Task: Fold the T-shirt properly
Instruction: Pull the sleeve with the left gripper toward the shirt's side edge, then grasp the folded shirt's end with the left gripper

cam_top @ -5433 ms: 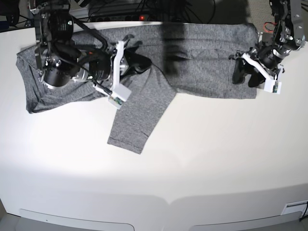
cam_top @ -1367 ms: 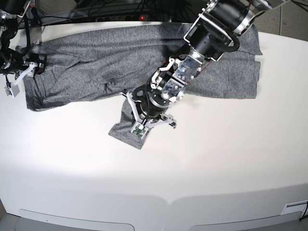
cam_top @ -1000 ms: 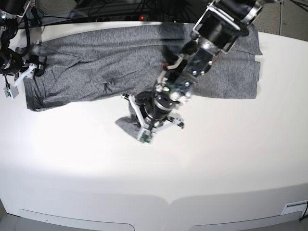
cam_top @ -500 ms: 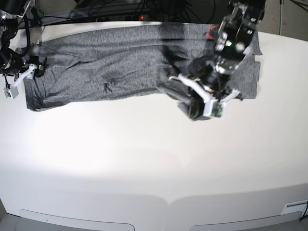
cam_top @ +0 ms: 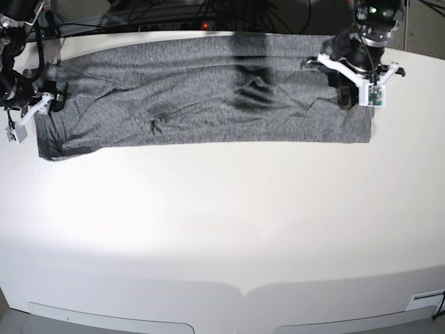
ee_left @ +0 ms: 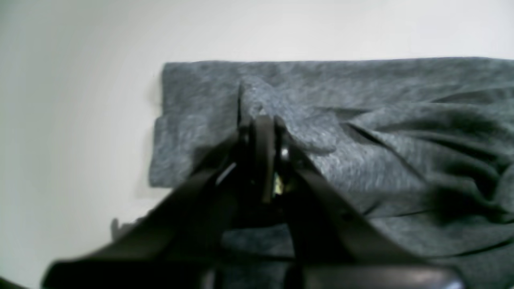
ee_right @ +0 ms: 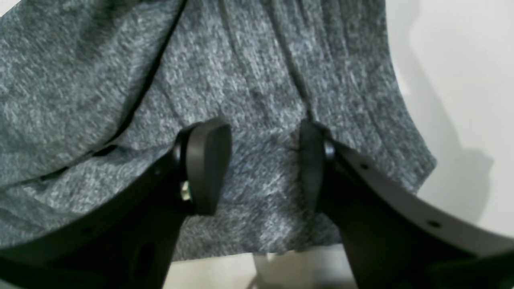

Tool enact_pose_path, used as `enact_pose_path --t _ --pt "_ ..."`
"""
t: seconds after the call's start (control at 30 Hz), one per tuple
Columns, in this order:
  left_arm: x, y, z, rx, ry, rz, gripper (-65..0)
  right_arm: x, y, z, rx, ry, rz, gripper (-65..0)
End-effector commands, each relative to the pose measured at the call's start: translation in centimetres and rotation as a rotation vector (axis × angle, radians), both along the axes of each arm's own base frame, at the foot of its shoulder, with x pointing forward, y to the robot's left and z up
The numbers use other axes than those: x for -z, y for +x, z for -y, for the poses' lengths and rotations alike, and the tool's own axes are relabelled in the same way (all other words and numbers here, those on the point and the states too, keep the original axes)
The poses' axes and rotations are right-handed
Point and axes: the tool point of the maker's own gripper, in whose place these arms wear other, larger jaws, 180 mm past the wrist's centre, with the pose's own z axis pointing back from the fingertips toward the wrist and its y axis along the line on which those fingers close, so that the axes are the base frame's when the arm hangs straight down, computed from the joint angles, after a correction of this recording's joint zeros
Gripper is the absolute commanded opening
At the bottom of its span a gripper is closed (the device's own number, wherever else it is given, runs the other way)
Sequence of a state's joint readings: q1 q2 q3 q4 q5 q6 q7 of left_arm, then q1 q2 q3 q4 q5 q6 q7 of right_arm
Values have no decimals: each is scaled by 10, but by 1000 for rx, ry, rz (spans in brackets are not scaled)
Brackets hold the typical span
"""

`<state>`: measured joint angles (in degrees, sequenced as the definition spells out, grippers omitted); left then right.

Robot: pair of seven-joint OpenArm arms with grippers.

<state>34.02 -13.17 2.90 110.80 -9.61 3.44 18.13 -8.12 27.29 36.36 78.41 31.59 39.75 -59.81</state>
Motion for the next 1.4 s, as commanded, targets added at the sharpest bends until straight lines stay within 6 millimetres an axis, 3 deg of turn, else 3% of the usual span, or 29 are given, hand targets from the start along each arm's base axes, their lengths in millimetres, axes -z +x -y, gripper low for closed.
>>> enact_pose_path --t 0.0,0.3,0.53,0.73,0.9,1.07,1.2,1.37 --pt "-10 4 -2 4 17 42 -650 -14 10 9 -7 -29 43 -335" --pt "28 -12 -17 -2 96 -45 -650 -14 10 9 -8 -29 42 -335" --pt "23 -7 -48 -121 222 -12 -650 -14 10 9 -8 -27 44 -335" --pt "24 -7 -48 -126 222 -21 -650 -14 10 9 -8 -27 43 -335" --pt "26 -9 -51 -115 258 -37 -399 -14 10 9 -8 -27 43 -335" --pt "22 -7 -65 -128 285 -32 -381 -14 10 9 -8 -27 43 -335" --pt "19 -5 -84 -168 140 -35 -382 -14 10 9 -8 -27 43 -335" --pt "-5 -2 -95 -109 -149 14 -384 -14 10 9 -8 -27 43 -336"
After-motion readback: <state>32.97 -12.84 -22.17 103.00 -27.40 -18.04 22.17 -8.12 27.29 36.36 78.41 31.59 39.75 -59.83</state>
